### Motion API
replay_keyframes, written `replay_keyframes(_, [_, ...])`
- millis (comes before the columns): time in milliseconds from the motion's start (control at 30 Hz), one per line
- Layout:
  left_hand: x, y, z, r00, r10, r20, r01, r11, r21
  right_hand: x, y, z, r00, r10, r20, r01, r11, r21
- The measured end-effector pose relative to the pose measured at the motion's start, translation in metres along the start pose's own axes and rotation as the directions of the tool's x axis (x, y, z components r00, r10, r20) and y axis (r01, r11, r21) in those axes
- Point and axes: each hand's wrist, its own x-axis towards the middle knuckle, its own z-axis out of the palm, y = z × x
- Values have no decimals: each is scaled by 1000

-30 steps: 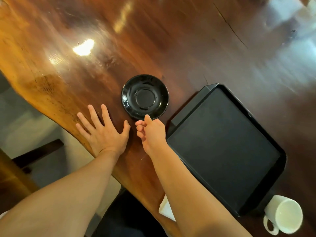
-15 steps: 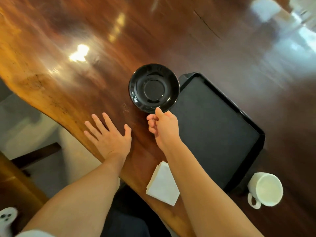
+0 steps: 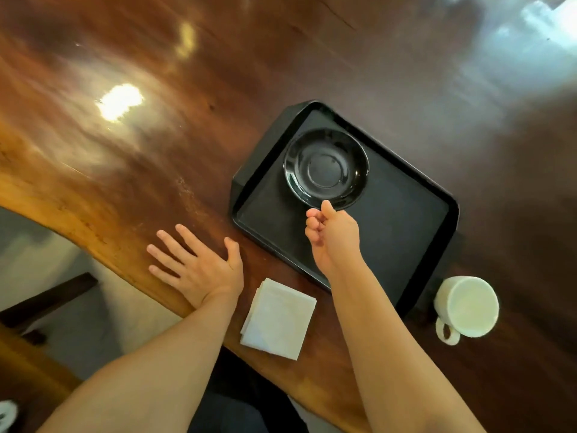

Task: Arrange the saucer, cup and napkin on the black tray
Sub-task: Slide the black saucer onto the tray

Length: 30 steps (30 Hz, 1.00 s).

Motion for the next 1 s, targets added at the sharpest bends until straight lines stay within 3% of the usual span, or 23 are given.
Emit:
replay_keyframes(400, [-1,0,0,999,11,-38,-12,999,-38,38,-4,6,997,81,-16,-79,993,86])
replay_keyframes(1000, [0,-2,4,996,27,-89,-34,996,-78,58,-10,13,999,48,9,-48,996,79])
